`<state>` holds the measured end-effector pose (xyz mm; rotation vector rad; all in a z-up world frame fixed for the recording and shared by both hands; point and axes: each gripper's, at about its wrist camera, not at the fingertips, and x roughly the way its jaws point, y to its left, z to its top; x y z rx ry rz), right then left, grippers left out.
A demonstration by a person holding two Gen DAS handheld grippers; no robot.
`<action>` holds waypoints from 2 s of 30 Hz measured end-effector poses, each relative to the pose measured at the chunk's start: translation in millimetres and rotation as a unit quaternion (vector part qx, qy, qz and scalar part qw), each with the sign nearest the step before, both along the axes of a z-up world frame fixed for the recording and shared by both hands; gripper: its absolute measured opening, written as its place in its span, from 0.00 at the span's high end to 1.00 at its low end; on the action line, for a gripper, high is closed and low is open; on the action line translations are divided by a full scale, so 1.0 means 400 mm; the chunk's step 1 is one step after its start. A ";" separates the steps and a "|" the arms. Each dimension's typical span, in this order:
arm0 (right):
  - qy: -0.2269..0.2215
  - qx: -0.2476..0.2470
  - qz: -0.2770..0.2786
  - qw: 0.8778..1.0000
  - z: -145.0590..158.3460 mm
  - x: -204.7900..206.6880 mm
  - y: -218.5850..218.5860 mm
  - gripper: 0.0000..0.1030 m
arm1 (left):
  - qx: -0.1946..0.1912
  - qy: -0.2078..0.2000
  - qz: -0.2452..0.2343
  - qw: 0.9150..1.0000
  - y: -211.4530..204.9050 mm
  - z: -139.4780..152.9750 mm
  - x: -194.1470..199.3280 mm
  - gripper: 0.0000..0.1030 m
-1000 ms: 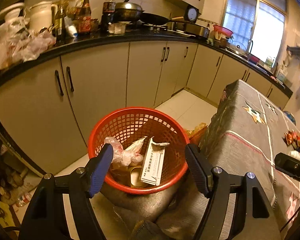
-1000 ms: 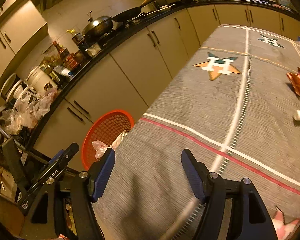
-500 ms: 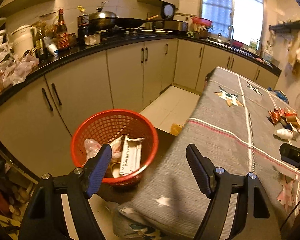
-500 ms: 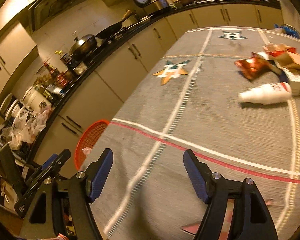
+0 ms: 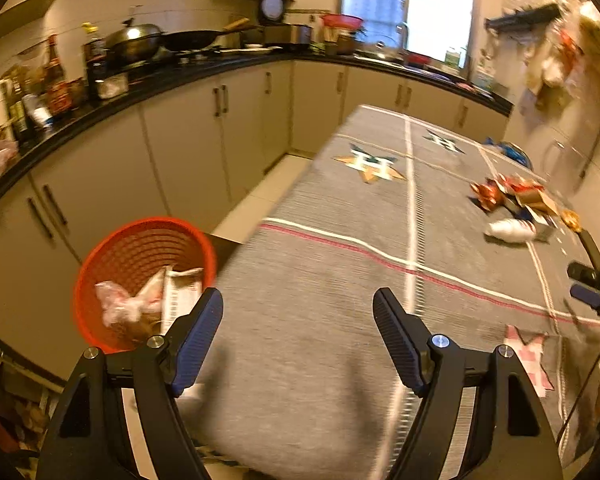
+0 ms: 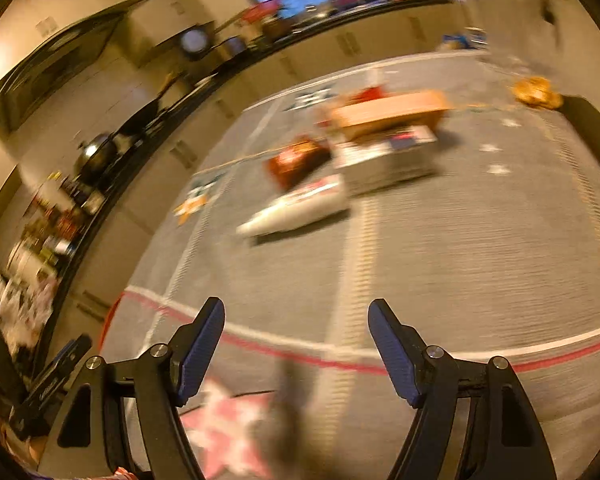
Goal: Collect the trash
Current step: 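Move both open tools back over the trash on the table, then grasp the white lotion bottle with the left tool while the right tool grasps the white printed box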
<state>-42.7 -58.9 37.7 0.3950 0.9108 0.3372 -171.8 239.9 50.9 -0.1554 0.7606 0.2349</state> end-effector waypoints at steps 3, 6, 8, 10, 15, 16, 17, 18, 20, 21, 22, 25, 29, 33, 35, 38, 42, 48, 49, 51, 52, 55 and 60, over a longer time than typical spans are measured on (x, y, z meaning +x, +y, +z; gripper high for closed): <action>0.006 -0.003 -0.027 1.000 -0.004 0.036 -0.061 0.24 | -0.020 0.013 -0.021 0.999 -0.028 -0.011 0.022 0.26; 0.007 -0.016 -0.049 0.999 -0.003 0.084 -0.094 0.24 | -0.055 0.027 -0.041 0.997 -0.050 -0.015 0.045 0.26; 0.010 -0.027 -0.056 0.998 -0.001 0.125 -0.101 0.24 | -0.076 0.033 -0.050 0.995 -0.061 -0.017 0.059 0.26; 0.011 -0.038 -0.056 0.998 0.002 0.161 -0.095 0.23 | -0.096 0.038 -0.058 0.993 -0.071 -0.015 0.074 0.26; 0.008 -0.063 -0.038 0.997 0.003 0.254 -0.055 0.20 | -0.110 0.042 -0.079 0.990 -0.118 0.006 0.121 0.26; 0.006 -0.065 -0.035 0.997 0.001 0.264 -0.049 0.18 | -0.106 0.041 -0.084 0.990 -0.128 0.013 0.132 0.26; 0.004 -0.068 -0.033 0.997 0.000 0.273 -0.043 0.17 | -0.098 0.041 -0.092 0.990 -0.143 0.023 0.146 0.26; 0.002 -0.072 -0.032 0.997 -0.001 0.283 -0.037 0.17 | -0.093 0.039 -0.098 0.990 -0.152 0.031 0.156 0.26; -0.002 -0.078 -0.031 0.996 -0.006 0.299 -0.026 0.16 | -0.080 0.036 -0.111 0.990 -0.177 0.045 0.182 0.26; -0.003 -0.078 -0.032 0.996 -0.010 0.306 -0.023 0.15 | -0.072 0.035 -0.119 0.990 -0.193 0.052 0.198 0.25; -0.003 -0.075 -0.033 0.997 -0.016 0.313 -0.025 0.15 | -0.066 0.034 -0.126 0.989 -0.206 0.054 0.211 0.25; 0.000 -0.066 -0.034 0.997 -0.034 0.320 -0.028 0.14 | -0.036 0.032 -0.150 0.987 -0.256 0.057 0.263 0.25; -0.012 -0.061 -0.027 0.998 -0.035 0.325 -0.041 0.16 | 0.014 0.025 -0.200 0.979 -0.339 0.038 0.335 0.25; -0.019 -0.058 -0.025 0.998 -0.033 0.319 -0.055 0.17 | 0.042 0.028 -0.241 0.969 -0.405 0.008 0.396 0.25; -0.022 -0.052 -0.025 0.998 -0.029 0.314 -0.065 0.17 | 0.044 0.036 -0.260 0.964 -0.430 -0.010 0.426 0.25; -0.023 -0.035 -0.024 0.999 -0.025 0.309 -0.081 0.17 | 0.044 0.054 -0.291 0.954 -0.465 -0.039 0.470 0.25; -0.031 -0.023 -0.024 0.999 -0.016 0.300 -0.094 0.17 | 0.066 0.074 -0.330 0.939 -0.512 -0.074 0.509 0.25; -0.034 -0.014 -0.021 0.999 -0.010 0.294 -0.098 0.17 | 0.053 0.095 -0.354 0.929 -0.549 -0.100 0.545 0.25; -0.034 -0.014 -0.021 0.999 -0.010 0.293 -0.099 0.17 | 0.047 0.097 -0.355 0.929 -0.549 -0.103 0.547 0.25; -0.033 -0.012 -0.020 0.999 -0.010 0.294 -0.101 0.17 | 0.032 0.099 -0.358 0.928 -0.550 -0.105 0.548 0.33; -0.033 -0.011 -0.019 0.999 -0.010 0.295 -0.101 0.17 | 0.034 0.099 -0.356 0.929 -0.553 -0.105 0.547 0.36; -0.036 -0.011 -0.018 0.999 -0.007 0.293 -0.100 0.17 | 0.043 0.097 -0.351 0.930 -0.561 -0.102 0.539 0.64; -0.039 -0.012 -0.012 0.999 -0.005 0.287 -0.095 0.17 | 0.022 0.099 -0.328 0.939 -0.549 -0.094 0.521 0.72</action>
